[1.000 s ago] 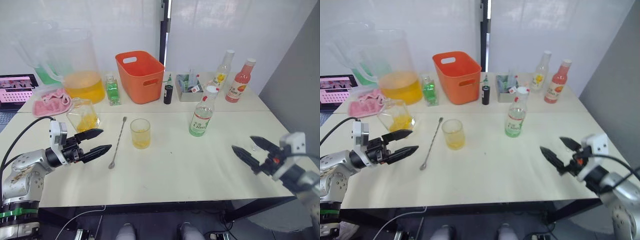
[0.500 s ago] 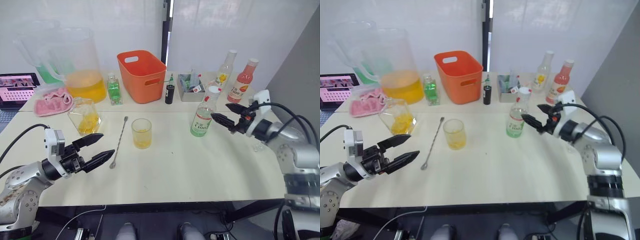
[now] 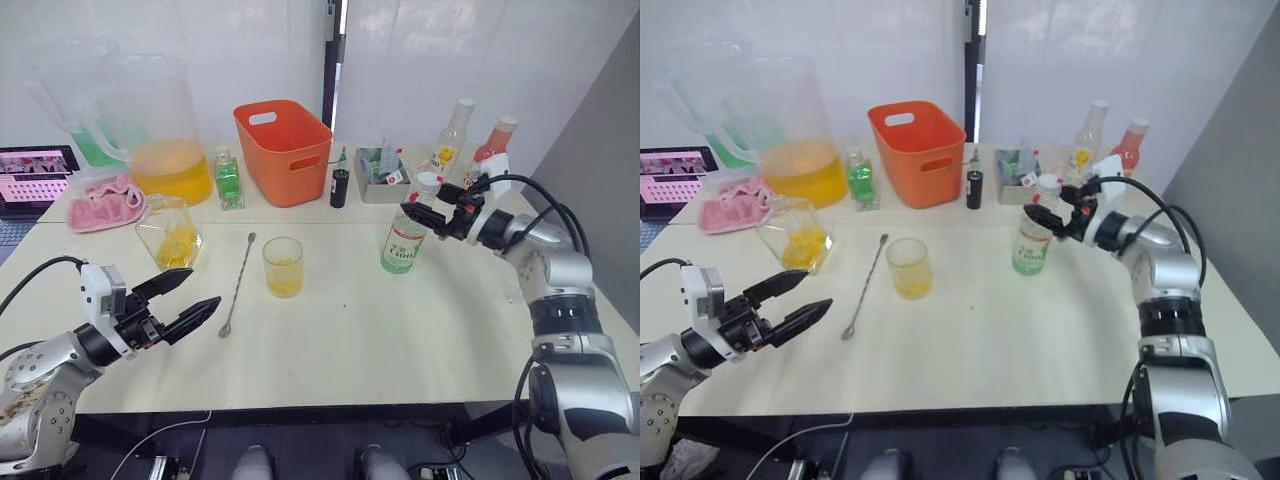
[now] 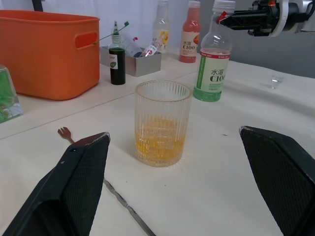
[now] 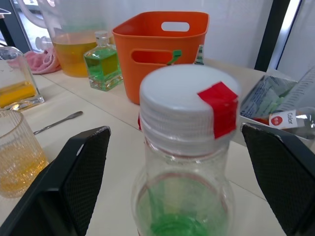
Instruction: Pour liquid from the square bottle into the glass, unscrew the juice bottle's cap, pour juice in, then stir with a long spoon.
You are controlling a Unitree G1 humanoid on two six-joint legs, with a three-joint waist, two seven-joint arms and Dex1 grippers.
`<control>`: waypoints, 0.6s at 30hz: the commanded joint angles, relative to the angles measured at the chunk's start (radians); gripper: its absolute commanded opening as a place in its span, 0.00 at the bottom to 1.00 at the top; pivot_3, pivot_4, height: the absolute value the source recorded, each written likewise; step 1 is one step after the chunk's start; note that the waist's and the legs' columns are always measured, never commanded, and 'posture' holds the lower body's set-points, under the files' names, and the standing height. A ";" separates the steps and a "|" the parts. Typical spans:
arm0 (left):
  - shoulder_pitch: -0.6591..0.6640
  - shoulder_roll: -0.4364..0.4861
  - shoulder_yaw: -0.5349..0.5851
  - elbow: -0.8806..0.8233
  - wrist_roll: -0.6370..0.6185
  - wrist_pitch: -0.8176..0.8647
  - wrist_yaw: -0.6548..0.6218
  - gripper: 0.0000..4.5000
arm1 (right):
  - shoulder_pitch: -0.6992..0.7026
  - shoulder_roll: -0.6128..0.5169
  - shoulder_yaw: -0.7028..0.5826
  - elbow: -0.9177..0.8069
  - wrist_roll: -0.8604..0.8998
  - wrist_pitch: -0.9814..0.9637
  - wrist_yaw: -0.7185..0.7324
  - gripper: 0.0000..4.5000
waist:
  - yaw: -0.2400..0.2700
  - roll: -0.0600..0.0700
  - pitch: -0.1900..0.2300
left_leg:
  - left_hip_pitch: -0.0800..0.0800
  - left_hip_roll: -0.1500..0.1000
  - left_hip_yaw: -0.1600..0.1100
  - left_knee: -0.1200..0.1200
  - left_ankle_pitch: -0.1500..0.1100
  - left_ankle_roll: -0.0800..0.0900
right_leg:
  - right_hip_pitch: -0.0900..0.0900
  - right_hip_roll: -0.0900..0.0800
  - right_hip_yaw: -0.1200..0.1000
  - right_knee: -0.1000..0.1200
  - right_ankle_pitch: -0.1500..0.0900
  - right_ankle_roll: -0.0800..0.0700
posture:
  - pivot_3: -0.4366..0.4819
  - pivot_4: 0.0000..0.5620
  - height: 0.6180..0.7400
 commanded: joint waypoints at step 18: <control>-0.018 -0.001 -0.017 -0.005 0.003 -0.031 0.001 1.00 | -0.038 0.019 -0.049 0.067 -0.028 -0.094 0.024 0.28 | -0.004 0.001 0.001 | 0.000 0.000 0.000 -0.001 0.000 0.000 | -0.001 0.000 0.000 0.000 0.000 0.000 | 0.48 0.27 0.69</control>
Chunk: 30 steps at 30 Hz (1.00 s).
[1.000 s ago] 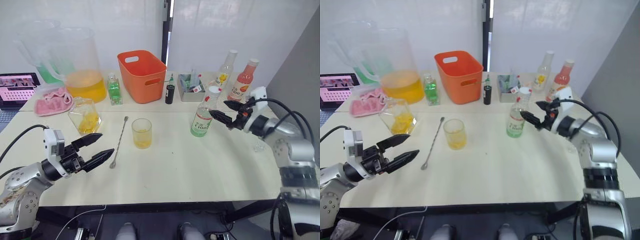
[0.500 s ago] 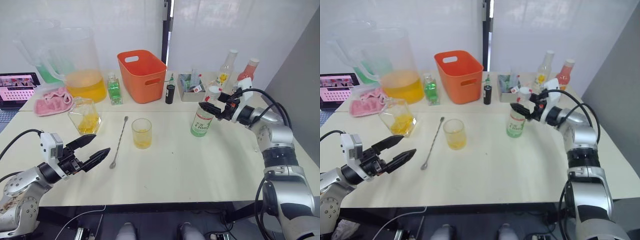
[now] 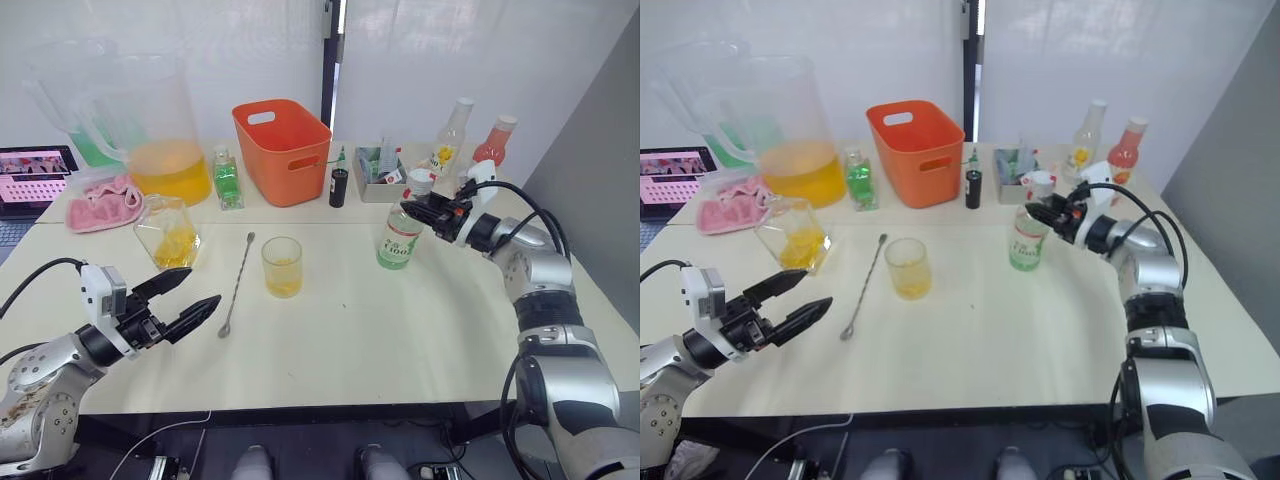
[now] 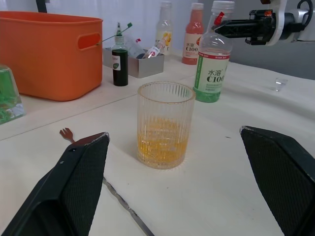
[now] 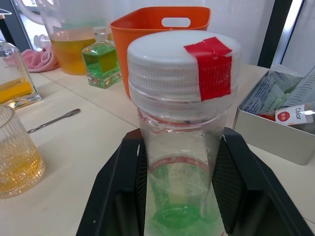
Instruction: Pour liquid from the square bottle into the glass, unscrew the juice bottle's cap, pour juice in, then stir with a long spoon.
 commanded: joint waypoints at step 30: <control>-0.197 0.099 -0.151 0.136 0.005 0.004 -0.250 1.00 | 0.299 0.016 0.126 -1.106 0.346 0.557 -0.096 0.28 | 0.000 0.001 0.001 | -0.002 0.001 0.000 -0.001 0.000 -0.001 | -0.004 0.001 0.000 0.002 -0.002 -0.002 | 0.48 0.27 0.69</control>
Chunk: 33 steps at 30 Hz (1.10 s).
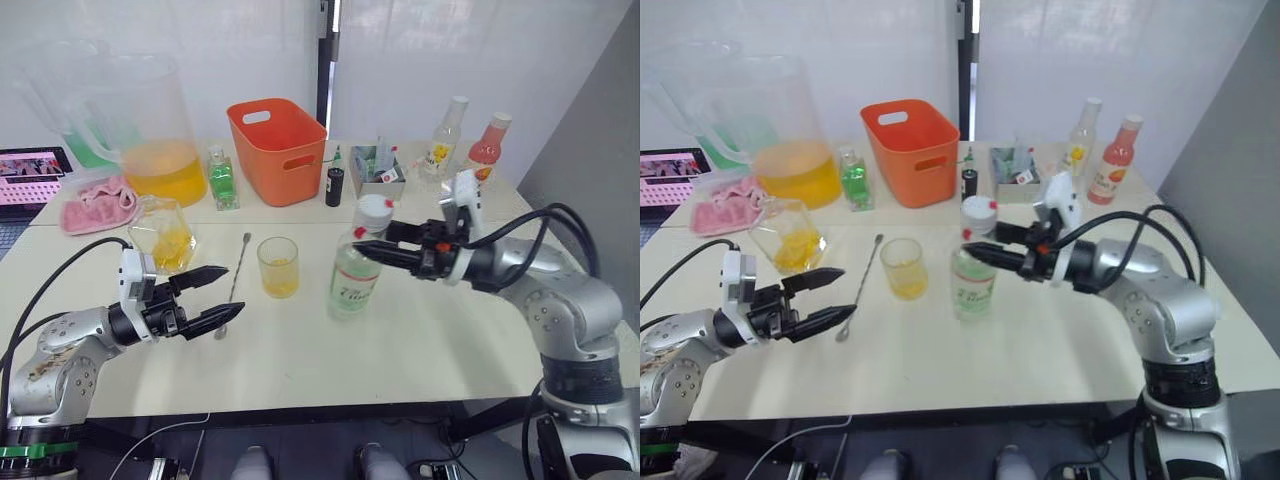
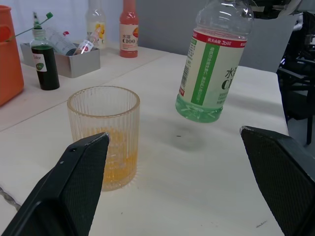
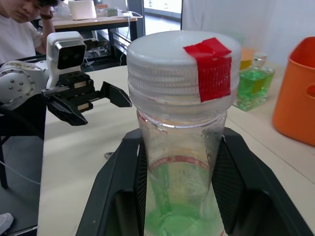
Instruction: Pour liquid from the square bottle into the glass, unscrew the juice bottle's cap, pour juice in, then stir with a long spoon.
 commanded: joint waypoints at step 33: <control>0.027 0.076 0.024 -0.060 -0.021 0.012 -0.082 1.00 | 0.022 -0.106 0.065 0.076 -0.016 -0.134 0.247 0.98 | 0.004 0.000 0.000 | -0.005 0.002 0.000 0.000 0.000 0.000 | -0.007 0.001 0.000 0.002 0.000 -0.001 | 0.48 0.27 0.69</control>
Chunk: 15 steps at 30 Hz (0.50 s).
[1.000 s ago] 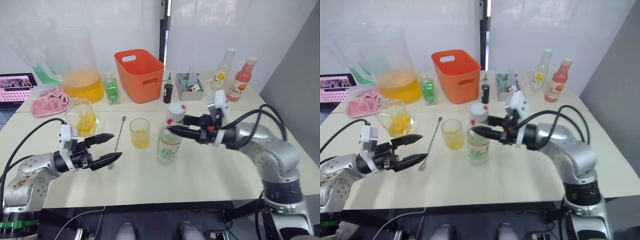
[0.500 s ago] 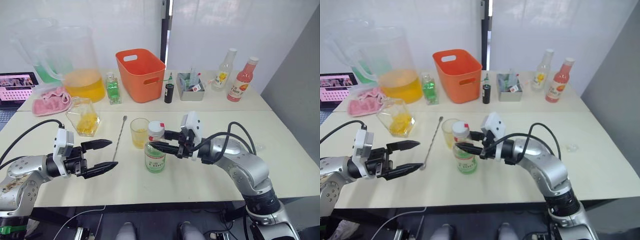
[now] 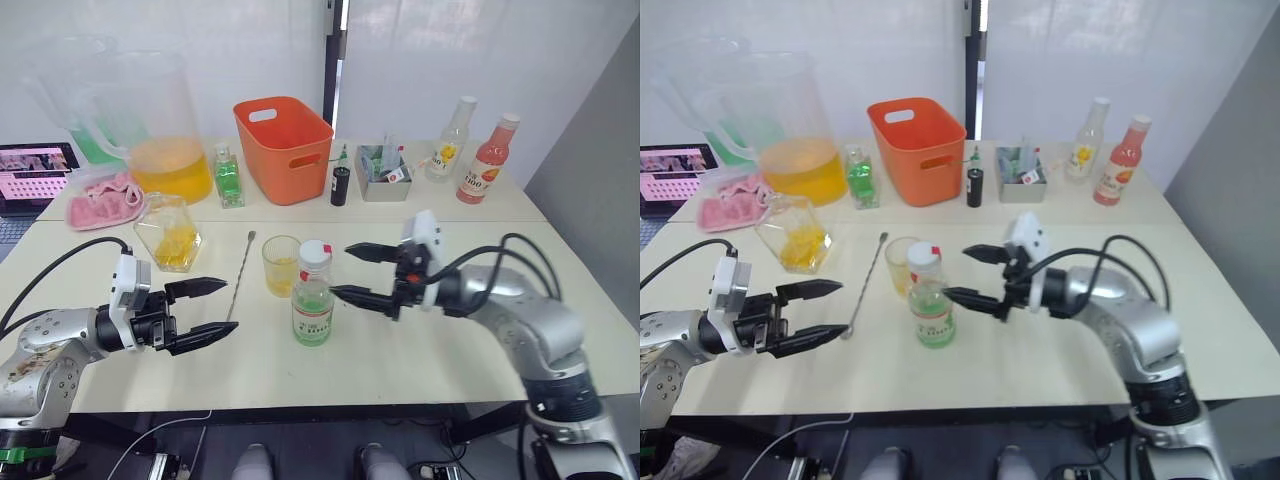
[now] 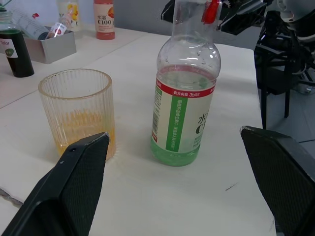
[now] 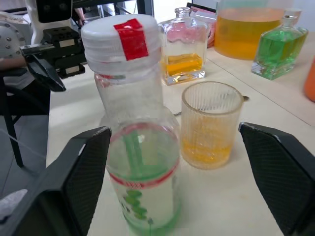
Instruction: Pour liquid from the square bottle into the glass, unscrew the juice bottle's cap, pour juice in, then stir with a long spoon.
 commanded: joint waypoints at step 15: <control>0.134 -0.032 0.109 -0.161 -0.036 -0.001 0.100 1.00 | -0.453 0.141 0.172 0.687 -0.204 -0.409 0.559 0.98 | -0.018 0.000 0.000 | 0.000 0.002 0.000 -0.001 0.000 0.000 | -0.001 0.003 0.000 0.002 0.000 -0.001 | 0.48 0.27 0.69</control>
